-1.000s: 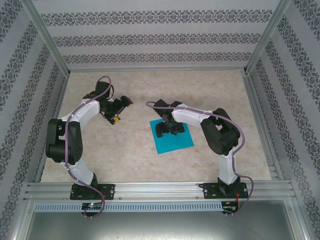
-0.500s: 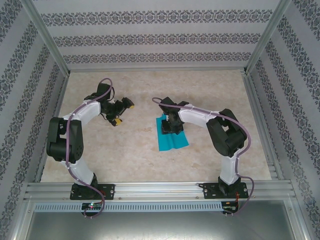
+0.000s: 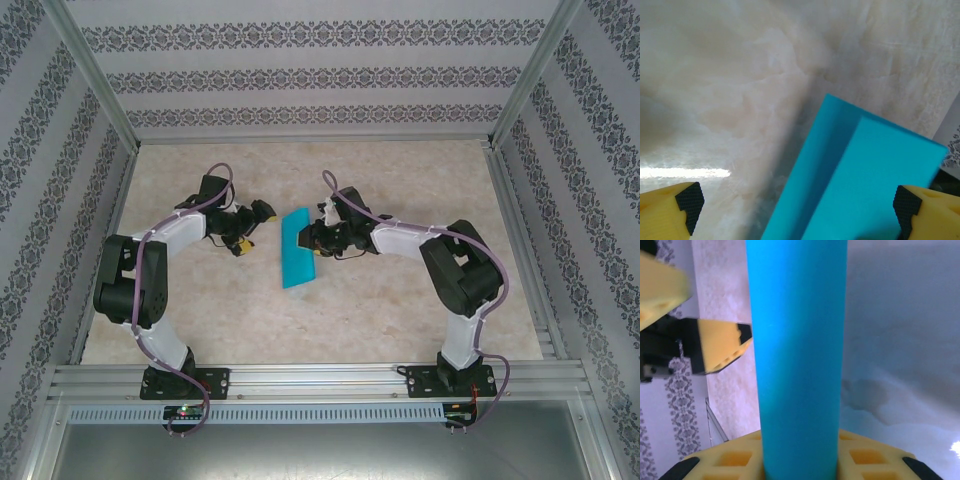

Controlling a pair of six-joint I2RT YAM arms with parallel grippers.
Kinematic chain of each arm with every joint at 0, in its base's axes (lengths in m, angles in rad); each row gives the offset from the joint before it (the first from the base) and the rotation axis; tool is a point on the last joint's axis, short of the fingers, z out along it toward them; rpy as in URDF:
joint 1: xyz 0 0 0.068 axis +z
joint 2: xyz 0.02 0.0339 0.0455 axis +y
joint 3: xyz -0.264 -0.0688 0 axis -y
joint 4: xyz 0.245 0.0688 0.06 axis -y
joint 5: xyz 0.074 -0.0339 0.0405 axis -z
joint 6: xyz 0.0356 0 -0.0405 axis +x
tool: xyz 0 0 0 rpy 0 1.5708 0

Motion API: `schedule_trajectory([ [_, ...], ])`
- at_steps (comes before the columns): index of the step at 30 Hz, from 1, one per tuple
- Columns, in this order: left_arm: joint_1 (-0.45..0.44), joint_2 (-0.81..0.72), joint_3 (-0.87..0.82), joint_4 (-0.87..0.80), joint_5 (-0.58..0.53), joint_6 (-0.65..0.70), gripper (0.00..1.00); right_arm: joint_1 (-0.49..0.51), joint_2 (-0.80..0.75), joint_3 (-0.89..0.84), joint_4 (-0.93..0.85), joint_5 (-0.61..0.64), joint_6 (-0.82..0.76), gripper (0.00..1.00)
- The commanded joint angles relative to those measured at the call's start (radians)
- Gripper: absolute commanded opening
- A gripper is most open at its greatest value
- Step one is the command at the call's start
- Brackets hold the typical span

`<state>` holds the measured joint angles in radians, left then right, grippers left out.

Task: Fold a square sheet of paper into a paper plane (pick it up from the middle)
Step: First fold in half a square sheet of paper at the center of the table.

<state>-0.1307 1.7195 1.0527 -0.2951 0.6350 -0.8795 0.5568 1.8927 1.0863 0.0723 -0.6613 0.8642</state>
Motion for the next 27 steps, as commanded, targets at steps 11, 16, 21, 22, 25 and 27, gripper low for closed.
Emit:
schedule_trajectory([
  [11, -0.081, 0.007, -0.021, 0.114, 0.054, 0.01, 0.95, -0.028, 0.008, 0.043, -0.297, 0.199, -0.152, 0.44],
  [16, -0.118, 0.032, -0.021, 0.123, 0.08, 0.026, 0.83, -0.024, 0.006, 0.052, -0.312, 0.211, -0.155, 0.51],
  [21, -0.138, 0.063, -0.044, 0.18, 0.12, 0.012, 0.71, -0.023, -0.01, 0.044, -0.288, 0.197, -0.149, 0.59],
  [22, -0.142, 0.071, -0.045, 0.193, 0.131, 0.009, 0.68, -0.024, -0.013, 0.04, -0.28, 0.19, -0.145, 0.6],
  [25, -0.158, 0.092, -0.041, 0.21, 0.148, 0.008, 0.62, -0.026, -0.016, 0.04, -0.275, 0.184, -0.142, 0.61],
  [27, -0.165, 0.105, -0.035, 0.212, 0.148, 0.009, 0.58, -0.026, -0.012, 0.044, -0.284, 0.188, -0.139, 0.6],
])
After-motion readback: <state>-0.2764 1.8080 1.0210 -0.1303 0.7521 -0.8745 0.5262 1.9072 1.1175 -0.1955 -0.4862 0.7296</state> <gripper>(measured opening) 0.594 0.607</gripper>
